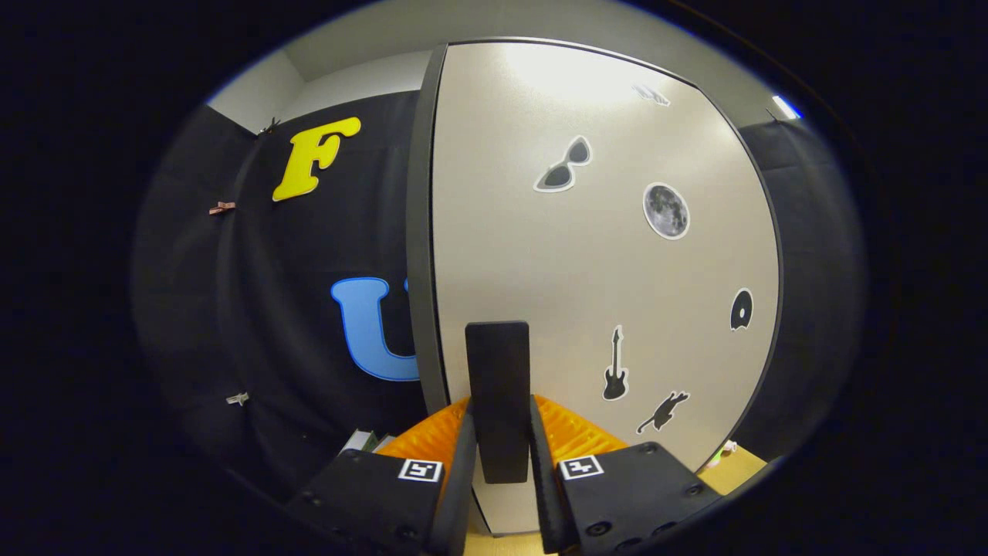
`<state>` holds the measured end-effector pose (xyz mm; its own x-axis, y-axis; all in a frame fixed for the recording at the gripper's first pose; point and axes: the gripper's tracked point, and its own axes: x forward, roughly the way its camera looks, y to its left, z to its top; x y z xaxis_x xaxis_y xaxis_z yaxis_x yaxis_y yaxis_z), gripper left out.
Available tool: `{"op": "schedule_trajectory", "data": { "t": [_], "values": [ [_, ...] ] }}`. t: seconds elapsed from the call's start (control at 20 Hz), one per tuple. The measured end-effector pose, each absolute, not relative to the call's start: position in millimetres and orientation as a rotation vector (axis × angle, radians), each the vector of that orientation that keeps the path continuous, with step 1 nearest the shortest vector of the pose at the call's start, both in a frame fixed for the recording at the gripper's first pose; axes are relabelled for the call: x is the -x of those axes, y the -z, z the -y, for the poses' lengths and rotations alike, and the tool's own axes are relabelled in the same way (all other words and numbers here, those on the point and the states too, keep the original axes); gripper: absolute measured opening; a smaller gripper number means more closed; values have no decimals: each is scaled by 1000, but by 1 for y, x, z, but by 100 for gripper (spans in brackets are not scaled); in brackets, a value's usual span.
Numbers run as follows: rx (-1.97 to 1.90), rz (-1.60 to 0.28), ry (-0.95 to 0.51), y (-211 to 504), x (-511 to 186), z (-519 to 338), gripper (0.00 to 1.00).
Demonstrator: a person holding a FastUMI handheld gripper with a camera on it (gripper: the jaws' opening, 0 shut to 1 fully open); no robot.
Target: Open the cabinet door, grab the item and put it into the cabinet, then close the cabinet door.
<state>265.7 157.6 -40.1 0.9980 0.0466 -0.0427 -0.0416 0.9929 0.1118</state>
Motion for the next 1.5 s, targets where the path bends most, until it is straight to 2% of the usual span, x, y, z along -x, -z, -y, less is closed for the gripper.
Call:
{"op": "schedule_trajectory", "data": {
  "t": [0.1,0.2,1.0,1.5],
  "values": [
    [-88,-60,-57,42,-263,-156,26],
    [-113,-83,-70,43,-259,-156,18],
    [-136,-42,-218,26,-157,-119,18],
    [-158,-23,-149,24,-138,-85,17]
  ]
}}
